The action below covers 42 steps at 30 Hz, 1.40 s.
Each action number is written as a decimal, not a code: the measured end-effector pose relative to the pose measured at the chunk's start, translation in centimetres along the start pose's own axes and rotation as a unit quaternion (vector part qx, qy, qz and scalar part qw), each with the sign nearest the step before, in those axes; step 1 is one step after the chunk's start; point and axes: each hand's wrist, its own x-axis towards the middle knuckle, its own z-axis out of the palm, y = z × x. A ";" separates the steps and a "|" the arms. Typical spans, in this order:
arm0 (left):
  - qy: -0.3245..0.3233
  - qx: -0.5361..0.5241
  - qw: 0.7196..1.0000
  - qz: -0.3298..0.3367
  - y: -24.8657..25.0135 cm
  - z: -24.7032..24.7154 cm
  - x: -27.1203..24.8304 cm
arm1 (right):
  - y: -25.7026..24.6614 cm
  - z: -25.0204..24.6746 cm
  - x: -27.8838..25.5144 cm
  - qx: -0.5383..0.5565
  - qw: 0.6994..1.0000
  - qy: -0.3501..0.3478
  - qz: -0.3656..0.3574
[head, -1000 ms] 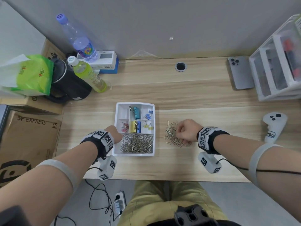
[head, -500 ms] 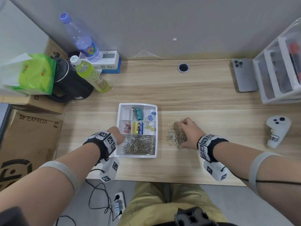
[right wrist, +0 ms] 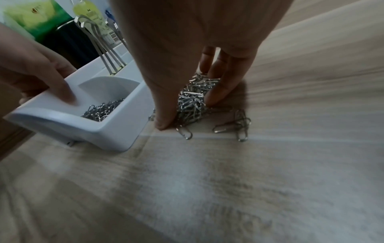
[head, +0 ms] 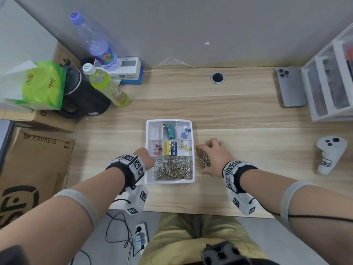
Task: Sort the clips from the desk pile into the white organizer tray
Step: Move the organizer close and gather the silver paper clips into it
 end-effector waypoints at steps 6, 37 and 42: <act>-0.016 -0.015 1.000 0.012 1.1 0.4 -0.6 | -0.2 0.2 0.1 0.045 0.999 0.018 0.010; -0.061 -0.066 0.996 -0.015 2.5 0.0 -1.4 | -3.7 -4.2 0.2 0.118 0.992 -0.036 -0.042; -0.067 -0.070 0.995 -0.017 2.3 0.1 -1.2 | -6.1 -2.4 -0.2 0.118 0.987 -0.072 -0.079</act>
